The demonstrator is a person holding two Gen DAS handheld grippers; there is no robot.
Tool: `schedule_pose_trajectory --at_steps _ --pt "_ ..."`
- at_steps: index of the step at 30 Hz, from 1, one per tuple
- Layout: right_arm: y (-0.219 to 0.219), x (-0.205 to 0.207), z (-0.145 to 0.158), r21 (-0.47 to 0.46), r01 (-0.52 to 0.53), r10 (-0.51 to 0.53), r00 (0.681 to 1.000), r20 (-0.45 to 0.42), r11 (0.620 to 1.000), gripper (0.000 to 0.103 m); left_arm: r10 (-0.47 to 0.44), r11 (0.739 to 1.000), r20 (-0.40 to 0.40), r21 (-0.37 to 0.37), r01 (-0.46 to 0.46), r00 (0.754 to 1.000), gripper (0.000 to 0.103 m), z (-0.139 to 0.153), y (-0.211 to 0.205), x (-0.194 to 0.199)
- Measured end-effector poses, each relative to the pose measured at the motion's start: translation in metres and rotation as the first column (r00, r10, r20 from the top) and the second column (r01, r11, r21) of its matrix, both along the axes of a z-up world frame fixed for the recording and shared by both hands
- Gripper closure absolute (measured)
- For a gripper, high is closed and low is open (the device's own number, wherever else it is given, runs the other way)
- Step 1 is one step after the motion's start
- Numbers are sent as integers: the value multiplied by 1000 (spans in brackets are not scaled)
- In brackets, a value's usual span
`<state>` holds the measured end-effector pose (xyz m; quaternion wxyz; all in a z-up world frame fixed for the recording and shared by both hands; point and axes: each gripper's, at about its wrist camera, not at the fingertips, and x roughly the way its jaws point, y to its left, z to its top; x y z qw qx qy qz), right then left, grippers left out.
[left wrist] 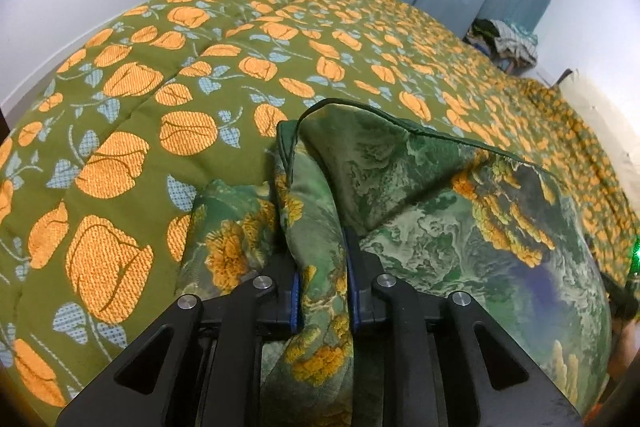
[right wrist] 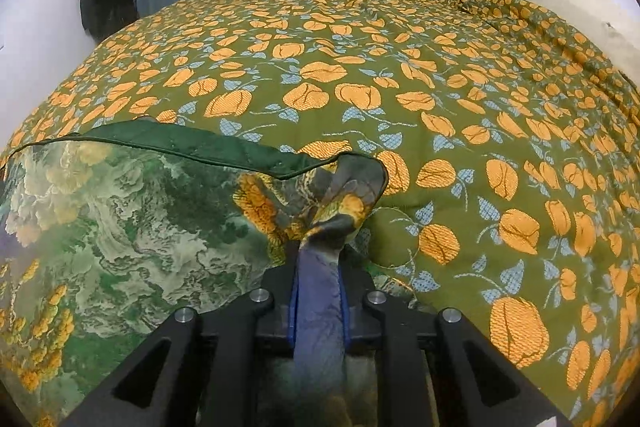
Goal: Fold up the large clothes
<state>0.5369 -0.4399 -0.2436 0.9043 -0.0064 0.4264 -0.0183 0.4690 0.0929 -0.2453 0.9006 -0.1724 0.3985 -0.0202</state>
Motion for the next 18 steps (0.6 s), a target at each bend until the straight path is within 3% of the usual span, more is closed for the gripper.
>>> schedule_pose_trajectory --at_steps 3,4,8,11,13,16,18 --pt "-3 2 -1 14 1 -1 1000 1 1000 86 -7 1000 8 -18 7 1000 81 4 1 -4" --pt "-5 1 1 22 0 0 1000 4 1000 86 -10 999 4 -31 10 1000 75 6 3 -5" --pt "-23 -2 18 126 5 -3 1000 -13 992 81 -15 995 -16 -97 13 1000 22 23 16 -16" --pt "-50 -18 51 196 67 -77 996 48 978 62 27 999 23 -34 -26 999 14 52 21 -35" --pt "-57 -34 75 175 74 -96 989 117 982 62 -5 1000 59 -14 6 998 12 69 17 -43" --pt "-43 -55 99 137 -37 15 987 161 990 62 -56 998 93 37 53 994 9 82 4 -46" --pt "-20 -73 102 170 -177 153 977 147 969 62 -111 992 97 69 105 989 8 81 -13 -42"
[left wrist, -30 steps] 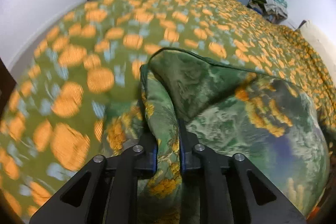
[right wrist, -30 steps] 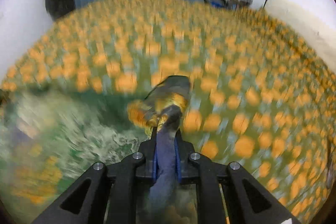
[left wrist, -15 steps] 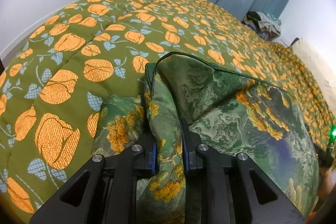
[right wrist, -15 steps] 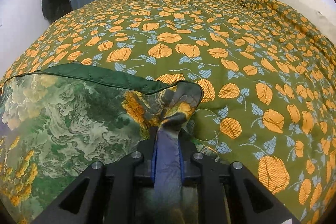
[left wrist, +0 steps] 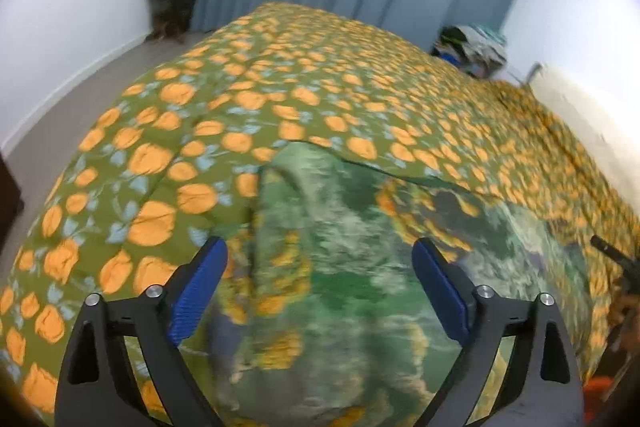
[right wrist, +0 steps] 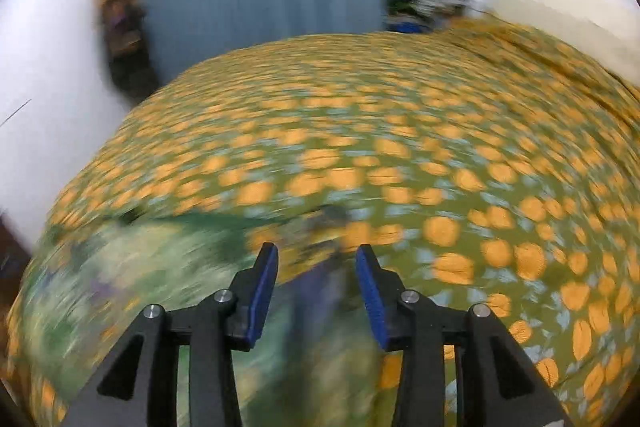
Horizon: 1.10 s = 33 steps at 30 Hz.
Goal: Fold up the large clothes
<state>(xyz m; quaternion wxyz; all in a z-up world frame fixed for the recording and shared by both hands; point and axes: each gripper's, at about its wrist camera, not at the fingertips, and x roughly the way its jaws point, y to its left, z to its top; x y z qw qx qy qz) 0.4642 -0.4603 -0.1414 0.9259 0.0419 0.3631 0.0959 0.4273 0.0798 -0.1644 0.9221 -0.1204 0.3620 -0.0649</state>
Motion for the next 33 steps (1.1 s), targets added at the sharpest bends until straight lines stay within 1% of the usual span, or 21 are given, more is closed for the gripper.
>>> schedule_pose_trajectory --at_steps 2,3,4,5,6,7,8,9,10,11,13,14,16,18,20,22,25,26,28,29,33 --pt "21 -14 -9 41 -116 118 992 -50 992 62 -12 1000 -38 14 13 999 8 -13 -8 8" --pt "30 -19 -18 40 -153 156 985 -79 987 62 -6 1000 -60 16 7 998 8 -19 -8 12" --pt "34 -22 -30 19 -168 169 979 -111 986 62 18 1000 -108 24 -15 994 9 -31 -6 17" --pt "32 -21 -44 -6 -160 157 977 -146 987 62 35 999 -136 25 -32 990 10 -37 -4 17" --pt "25 -20 -51 -14 -138 134 978 -163 990 63 52 999 -162 15 -50 985 10 -43 1 16" --pt "12 -20 -58 1 -96 94 981 -169 995 65 58 998 -162 2 -59 985 11 -43 4 12" --pt "-3 -21 -60 17 -42 44 986 -161 999 65 60 998 -153 -10 -62 986 11 -40 7 6" --pt "-12 -22 -59 21 -3 6 988 -155 1000 65 56 998 -144 -3 -57 988 11 -35 9 0" --pt "-20 -25 -55 2 41 -41 989 -146 999 65 49 999 -138 13 -47 989 11 -30 8 -6" --pt "-24 -32 -46 -41 94 -98 989 -112 995 60 41 999 -134 30 -37 990 11 -25 6 -12" --pt "-23 -43 -30 -31 81 -83 995 -55 996 60 18 999 -121 48 -13 992 10 -16 -2 -25" --pt "-17 -52 -20 -18 51 -52 998 -26 999 60 7 999 -115 48 -2 993 10 -13 -7 -31" --pt "-4 -66 -11 4 2 -3 1000 5 1000 60 -17 999 -101 37 21 995 9 -7 -21 -44" --pt "8 -78 -14 31 -42 42 999 -1 999 60 -29 999 -97 15 31 995 9 -5 -33 -53" --pt "17 -85 -24 47 -57 58 998 -35 997 60 -52 999 -101 -1 52 994 9 -4 -45 -60" --pt "20 -87 -40 43 -17 21 997 -78 999 61 -72 997 -103 -8 72 992 9 -3 -55 -66" --pt "0 -97 -46 131 104 -93 992 -90 986 61 -116 993 -109 21 119 987 9 0 -76 -77" --pt "-3 -101 -44 133 137 -127 989 -82 982 61 -127 991 -109 25 131 986 9 2 -78 -79" --pt "-2 -112 -39 101 166 -161 986 -53 981 61 -167 985 -100 33 171 981 8 7 -90 -84" --pt "3 -117 -36 78 162 -159 987 -34 984 61 -179 982 -93 35 183 979 8 10 -95 -86" --pt "24 -131 -29 -9 95 -95 994 46 995 60 -219 974 -82 45 223 972 7 14 -117 -84"
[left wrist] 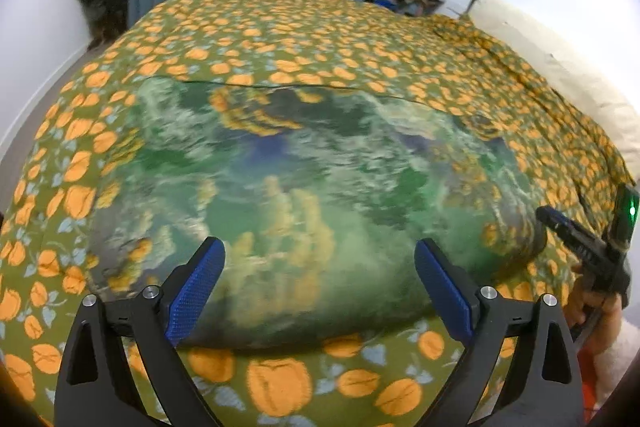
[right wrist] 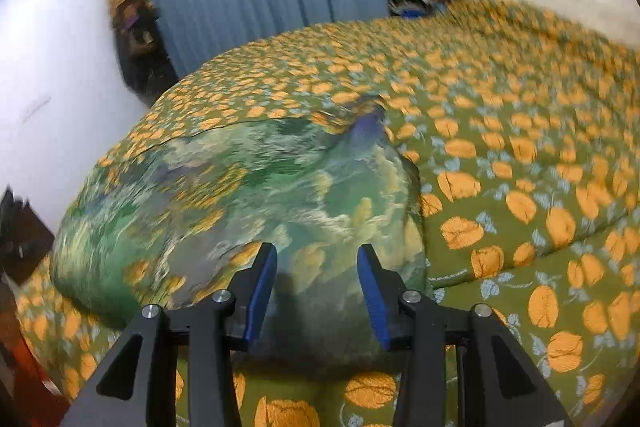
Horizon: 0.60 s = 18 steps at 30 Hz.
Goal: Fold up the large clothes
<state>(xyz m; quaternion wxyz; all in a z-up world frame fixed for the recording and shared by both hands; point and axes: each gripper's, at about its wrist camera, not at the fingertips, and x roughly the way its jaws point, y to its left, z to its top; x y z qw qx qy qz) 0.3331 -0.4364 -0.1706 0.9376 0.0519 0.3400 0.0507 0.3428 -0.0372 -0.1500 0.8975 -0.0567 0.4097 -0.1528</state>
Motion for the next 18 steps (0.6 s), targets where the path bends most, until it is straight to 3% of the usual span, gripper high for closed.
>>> schedule_pose_trajectory --at_steps 7,18 --pt "12 6 -13 -19 -84 84 996 -15 996 60 -42 999 -39 14 43 998 7 0 -44 36" --pt "10 2 -21 -5 -123 123 992 -19 992 58 16 999 -94 29 -13 995 7 -9 -79 157"
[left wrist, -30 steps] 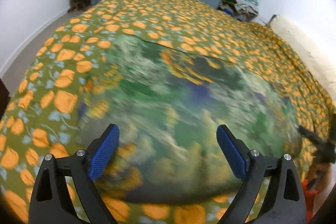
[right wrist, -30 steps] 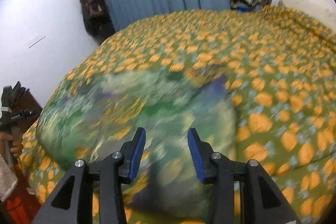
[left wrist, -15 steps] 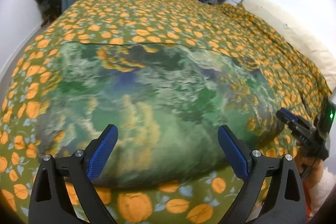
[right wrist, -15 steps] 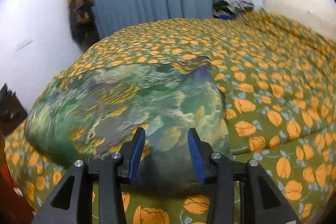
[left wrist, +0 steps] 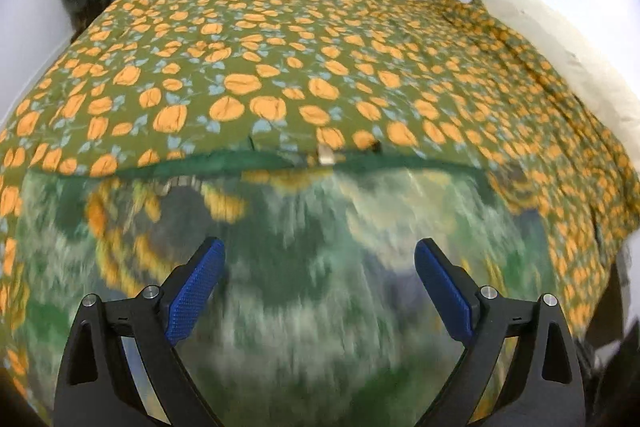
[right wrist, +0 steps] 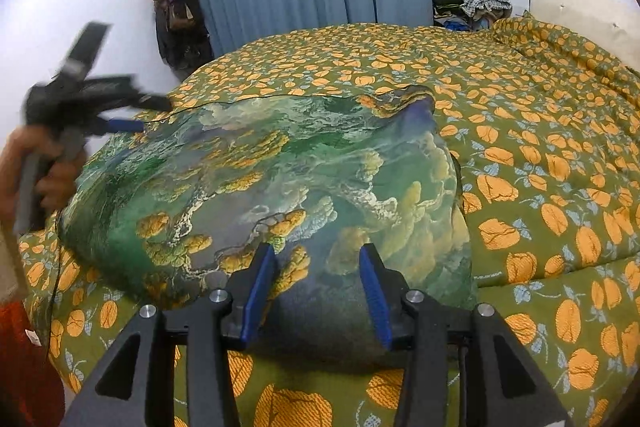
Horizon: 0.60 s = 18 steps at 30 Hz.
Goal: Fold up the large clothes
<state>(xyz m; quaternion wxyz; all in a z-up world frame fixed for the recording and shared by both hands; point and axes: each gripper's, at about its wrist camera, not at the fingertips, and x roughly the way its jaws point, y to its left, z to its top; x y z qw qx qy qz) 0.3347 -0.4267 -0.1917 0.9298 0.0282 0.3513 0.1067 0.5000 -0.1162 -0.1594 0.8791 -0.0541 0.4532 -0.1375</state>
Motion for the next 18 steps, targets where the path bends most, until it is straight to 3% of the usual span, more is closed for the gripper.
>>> schedule_pose_trajectory --at_steps 5,7,18 --pt "0 2 -2 4 -8 8 1000 -4 1000 57 -8 998 -80 65 13 997 7 -30 -8 19" --pt "0 3 -2 7 -11 11 1000 -4 1000 57 -33 994 -77 103 41 996 7 -38 -11 13" --pt "0 4 -2 5 -7 7 1000 -2 1000 56 -168 967 -36 187 171 985 6 -25 -13 -49"
